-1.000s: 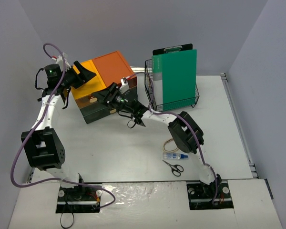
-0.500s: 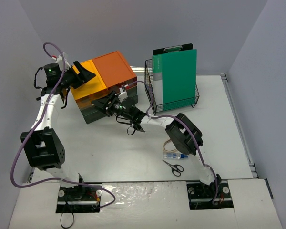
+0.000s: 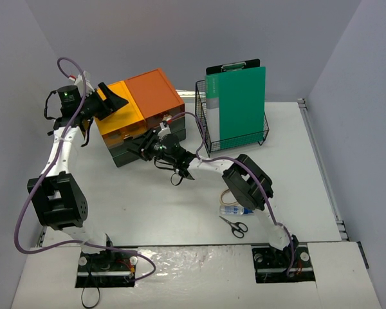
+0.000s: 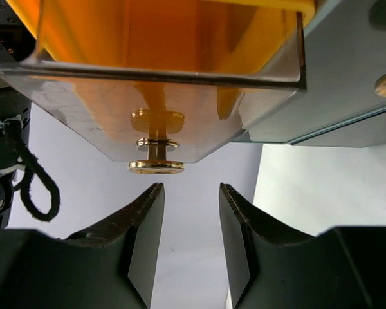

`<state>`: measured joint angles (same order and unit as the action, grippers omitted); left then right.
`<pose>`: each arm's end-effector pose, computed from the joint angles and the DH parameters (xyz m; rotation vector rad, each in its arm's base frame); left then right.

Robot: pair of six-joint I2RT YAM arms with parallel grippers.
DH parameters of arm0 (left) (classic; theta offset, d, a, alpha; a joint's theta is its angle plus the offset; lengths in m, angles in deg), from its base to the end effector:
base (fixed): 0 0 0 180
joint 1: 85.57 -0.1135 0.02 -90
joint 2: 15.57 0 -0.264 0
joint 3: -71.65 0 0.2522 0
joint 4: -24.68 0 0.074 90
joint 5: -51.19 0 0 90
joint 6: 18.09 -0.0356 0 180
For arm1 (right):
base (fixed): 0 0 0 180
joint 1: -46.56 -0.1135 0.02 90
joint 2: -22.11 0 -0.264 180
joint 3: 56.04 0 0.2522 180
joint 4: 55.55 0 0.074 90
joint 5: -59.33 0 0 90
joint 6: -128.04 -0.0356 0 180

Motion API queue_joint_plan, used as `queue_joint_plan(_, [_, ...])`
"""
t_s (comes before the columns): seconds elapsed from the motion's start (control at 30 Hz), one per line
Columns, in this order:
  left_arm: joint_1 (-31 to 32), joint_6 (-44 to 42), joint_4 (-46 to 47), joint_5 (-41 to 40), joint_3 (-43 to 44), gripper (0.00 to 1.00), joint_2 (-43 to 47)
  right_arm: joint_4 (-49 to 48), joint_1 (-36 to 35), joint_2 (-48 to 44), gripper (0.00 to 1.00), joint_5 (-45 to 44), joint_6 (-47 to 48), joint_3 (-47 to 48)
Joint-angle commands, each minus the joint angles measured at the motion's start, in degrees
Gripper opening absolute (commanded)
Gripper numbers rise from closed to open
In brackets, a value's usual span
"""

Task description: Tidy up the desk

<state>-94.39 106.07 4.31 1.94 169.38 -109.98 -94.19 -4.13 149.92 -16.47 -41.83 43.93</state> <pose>0.3876 0.0366 0.3617 -0.2037 1.8943 -0.9636 0.3173 0.4013 0.2246 0.1831 1.7336 1.9826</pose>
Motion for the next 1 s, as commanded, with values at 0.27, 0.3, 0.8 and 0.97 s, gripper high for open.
queue_joint_plan(0.27, [-1.28, -2.08, -5.70, -0.50, 1.19, 0.67, -1.29, -5.84, -0.20, -5.21, 0.43, -2.16, 0.69, 0.45])
queue_joint_plan(0.3, [-1.31, -2.08, -5.73, -0.39, 1.28, 0.67, -1.38, -6.36, -0.14, -4.91, 0.43, -1.95, 0.30, 0.63])
queue_joint_plan(0.8, [-1.46, -1.95, -5.50, 0.18, 2.13, 0.66, -2.75, -7.39, 0.39, -2.96, 0.45, -1.18, 0.26, 5.76])
queue_joint_plan(0.97, [-1.52, -2.08, -5.84, 0.17, 2.70, 0.66, -3.16, -7.24, 1.11, -0.30, 0.46, -1.00, -0.55, 8.30])
